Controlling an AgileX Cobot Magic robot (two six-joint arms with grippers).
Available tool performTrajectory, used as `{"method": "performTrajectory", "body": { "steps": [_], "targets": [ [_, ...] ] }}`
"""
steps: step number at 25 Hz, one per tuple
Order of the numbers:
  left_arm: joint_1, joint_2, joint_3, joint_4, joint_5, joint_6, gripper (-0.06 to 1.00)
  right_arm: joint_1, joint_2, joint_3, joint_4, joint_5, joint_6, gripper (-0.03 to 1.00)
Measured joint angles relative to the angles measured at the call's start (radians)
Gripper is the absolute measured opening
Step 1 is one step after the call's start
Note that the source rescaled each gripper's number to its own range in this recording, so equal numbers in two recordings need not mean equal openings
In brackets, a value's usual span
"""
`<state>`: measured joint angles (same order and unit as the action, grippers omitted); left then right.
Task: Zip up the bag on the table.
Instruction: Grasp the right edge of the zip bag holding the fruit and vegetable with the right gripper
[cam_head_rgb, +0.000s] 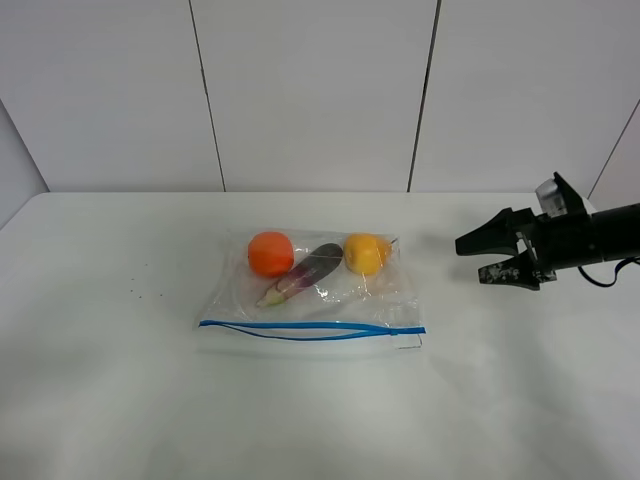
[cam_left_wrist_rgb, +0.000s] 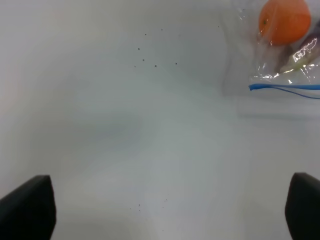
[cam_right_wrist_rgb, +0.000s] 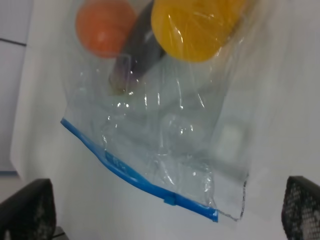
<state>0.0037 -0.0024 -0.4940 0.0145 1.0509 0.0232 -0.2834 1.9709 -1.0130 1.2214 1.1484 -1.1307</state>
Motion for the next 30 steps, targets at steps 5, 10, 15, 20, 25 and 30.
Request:
{"method": "performTrajectory", "body": {
  "steps": [5, 10, 15, 20, 25, 30],
  "targets": [
    [0.0, 0.0, 0.0, 0.0, 0.0, 0.0, 1.0, 0.003, 0.089, -0.001, 0.001, 0.001, -0.069, 1.0],
    [0.0, 0.0, 0.0, 0.0, 0.0, 0.0, 1.0, 0.053, 0.089, -0.001, 0.002, -0.013, -0.066, 1.0],
    [0.0, 0.0, 0.0, 0.0, 0.0, 0.0, 1.0, 0.115, 0.089, -0.001, 0.0, -0.046, -0.062, 1.0],
    [0.0, 0.0, 0.0, 0.0, 0.0, 0.0, 1.0, 0.116, 0.096, -0.001, -0.004, -0.057, -0.053, 1.0],
    [0.0, 0.0, 0.0, 0.0, 0.0, 0.0, 1.0, 0.15, 0.15, -0.001, 0.01, -0.057, -0.044, 1.0],
    [0.0, 0.0, 0.0, 0.0, 0.0, 0.0, 1.0, 0.2, 0.162, -0.002, 0.07, -0.068, -0.062, 1.0]
  ]
}}
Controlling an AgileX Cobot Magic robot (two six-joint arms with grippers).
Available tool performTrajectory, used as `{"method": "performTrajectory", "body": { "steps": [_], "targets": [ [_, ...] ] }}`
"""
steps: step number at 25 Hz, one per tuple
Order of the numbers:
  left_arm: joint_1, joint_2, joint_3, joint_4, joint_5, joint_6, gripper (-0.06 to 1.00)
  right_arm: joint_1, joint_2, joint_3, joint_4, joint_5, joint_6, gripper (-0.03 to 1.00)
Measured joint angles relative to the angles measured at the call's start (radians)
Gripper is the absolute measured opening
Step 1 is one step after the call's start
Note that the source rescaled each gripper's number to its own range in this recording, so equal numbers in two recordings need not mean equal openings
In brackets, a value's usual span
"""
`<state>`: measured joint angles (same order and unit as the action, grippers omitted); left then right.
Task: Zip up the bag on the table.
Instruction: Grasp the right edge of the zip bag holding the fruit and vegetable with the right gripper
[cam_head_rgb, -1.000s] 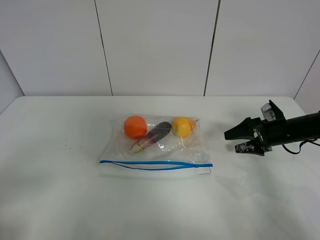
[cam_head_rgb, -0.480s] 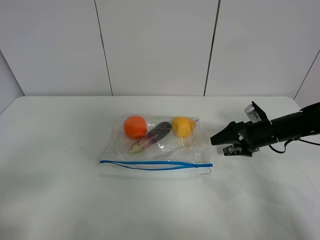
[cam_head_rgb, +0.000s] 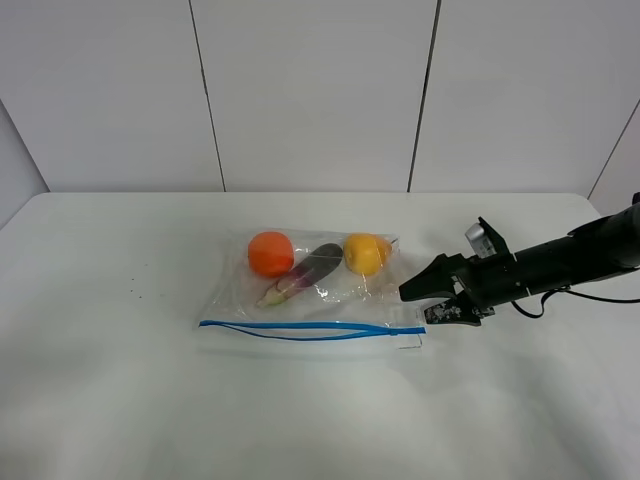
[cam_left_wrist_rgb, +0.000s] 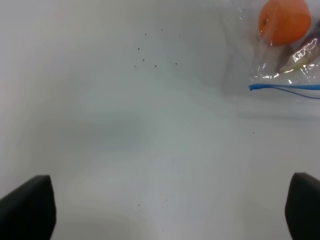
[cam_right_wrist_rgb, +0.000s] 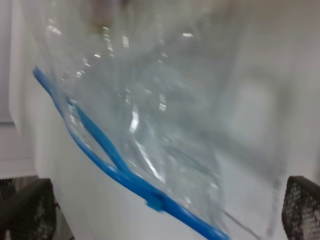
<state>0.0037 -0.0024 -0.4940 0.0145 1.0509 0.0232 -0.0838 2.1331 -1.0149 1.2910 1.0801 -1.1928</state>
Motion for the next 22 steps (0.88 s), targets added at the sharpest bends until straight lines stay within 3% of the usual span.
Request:
{"method": "performTrajectory", "body": {
  "steps": [22],
  "targets": [
    [0.0, 0.0, 0.0, 0.0, 0.0, 0.0, 1.0, 0.056, 0.018, 0.0, 0.057, 0.018, -0.003, 1.0]
  ]
}}
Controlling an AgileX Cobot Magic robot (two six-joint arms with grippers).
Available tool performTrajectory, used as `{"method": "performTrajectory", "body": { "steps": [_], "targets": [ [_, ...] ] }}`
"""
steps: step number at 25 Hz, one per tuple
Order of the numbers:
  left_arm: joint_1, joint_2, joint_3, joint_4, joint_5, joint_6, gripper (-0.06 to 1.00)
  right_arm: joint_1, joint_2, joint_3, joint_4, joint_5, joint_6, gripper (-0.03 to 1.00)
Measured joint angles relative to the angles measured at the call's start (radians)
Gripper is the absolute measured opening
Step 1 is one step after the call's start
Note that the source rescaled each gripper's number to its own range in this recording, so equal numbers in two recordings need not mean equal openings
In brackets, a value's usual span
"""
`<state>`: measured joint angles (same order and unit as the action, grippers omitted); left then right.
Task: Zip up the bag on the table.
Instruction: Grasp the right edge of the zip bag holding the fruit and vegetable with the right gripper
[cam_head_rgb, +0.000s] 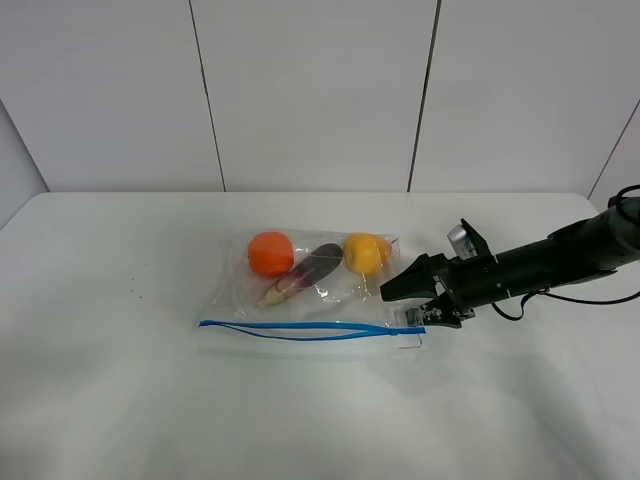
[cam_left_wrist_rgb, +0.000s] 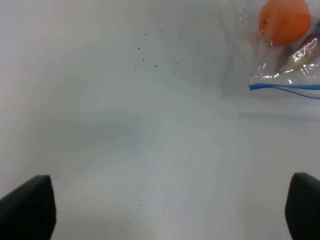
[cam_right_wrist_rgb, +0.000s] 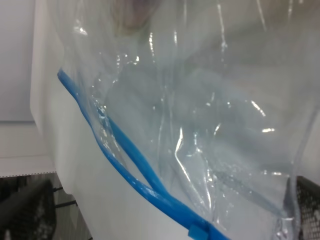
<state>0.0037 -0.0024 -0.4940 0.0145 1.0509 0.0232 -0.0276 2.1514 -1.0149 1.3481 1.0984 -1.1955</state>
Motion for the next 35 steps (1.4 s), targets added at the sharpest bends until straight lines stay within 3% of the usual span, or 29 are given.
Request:
{"method": "performTrajectory", "body": {
  "steps": [35],
  "targets": [
    [0.0, 0.0, 0.0, 0.0, 0.0, 0.0, 1.0, 0.0, 0.0, 0.0, -0.019, 0.046, 0.009, 1.0]
  ]
}}
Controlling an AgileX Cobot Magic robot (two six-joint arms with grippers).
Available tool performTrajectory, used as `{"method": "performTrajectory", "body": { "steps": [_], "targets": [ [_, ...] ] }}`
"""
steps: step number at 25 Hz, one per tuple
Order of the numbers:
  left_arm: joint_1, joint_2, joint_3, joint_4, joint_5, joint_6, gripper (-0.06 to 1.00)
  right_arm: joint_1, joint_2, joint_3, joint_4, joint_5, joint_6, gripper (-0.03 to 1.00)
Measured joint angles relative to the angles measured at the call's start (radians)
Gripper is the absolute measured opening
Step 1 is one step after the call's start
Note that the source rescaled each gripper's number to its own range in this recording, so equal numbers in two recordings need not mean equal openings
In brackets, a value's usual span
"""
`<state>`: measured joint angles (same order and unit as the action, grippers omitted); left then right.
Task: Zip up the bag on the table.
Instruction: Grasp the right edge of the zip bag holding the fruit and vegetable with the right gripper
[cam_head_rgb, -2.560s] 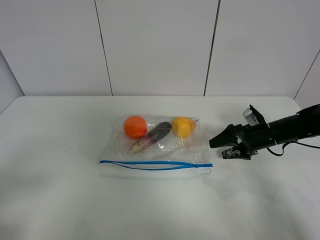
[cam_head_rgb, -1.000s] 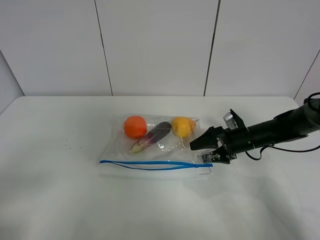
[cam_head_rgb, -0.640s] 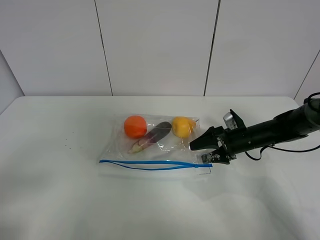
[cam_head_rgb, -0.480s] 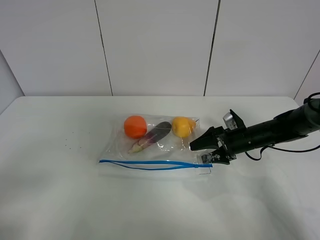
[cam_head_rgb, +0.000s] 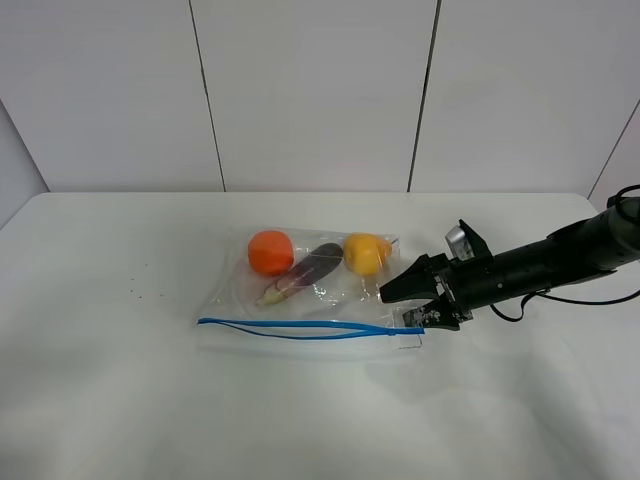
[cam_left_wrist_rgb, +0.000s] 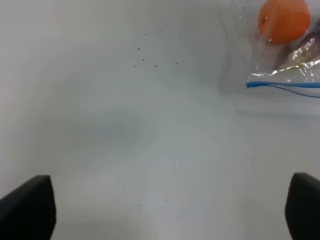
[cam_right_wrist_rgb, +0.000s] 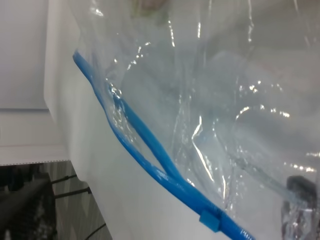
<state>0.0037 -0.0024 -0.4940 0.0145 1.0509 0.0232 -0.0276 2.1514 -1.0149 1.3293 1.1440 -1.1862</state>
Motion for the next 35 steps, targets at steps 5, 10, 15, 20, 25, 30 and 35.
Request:
{"method": "performTrajectory", "body": {
  "steps": [5, 10, 15, 20, 25, 30, 35],
  "targets": [
    [0.0, 0.0, 0.0, 0.0, 0.0, 0.0, 1.0, 0.0, 0.0, 0.0, 0.0, 0.0, 0.002, 0.9],
    [0.0, 0.0, 0.0, 0.0, 0.0, 0.0, 1.0, 0.0, 0.0, 0.0, 0.0, 0.0, 0.01, 0.71],
    [0.0, 0.0, 0.0, 0.0, 0.0, 0.0, 1.0, 0.0, 0.0, 0.0, 0.0, 0.0, 0.017, 0.52],
    [0.0, 0.0, 0.0, 0.0, 0.0, 0.0, 1.0, 0.0, 0.0, 0.0, 0.0, 0.0, 0.017, 0.34],
    [0.0, 0.0, 0.0, 0.0, 0.0, 0.0, 1.0, 0.0, 0.0, 0.0, 0.0, 0.0, 0.02, 0.21],
    [0.0, 0.0, 0.0, 0.0, 0.0, 0.0, 1.0, 0.0, 0.0, 0.0, 0.0, 0.0, 0.02, 0.18],
    [0.0, 0.0, 0.0, 0.0, 0.0, 0.0, 1.0, 0.0, 0.0, 0.0, 0.0, 0.0, 0.02, 0.12]
  ]
}}
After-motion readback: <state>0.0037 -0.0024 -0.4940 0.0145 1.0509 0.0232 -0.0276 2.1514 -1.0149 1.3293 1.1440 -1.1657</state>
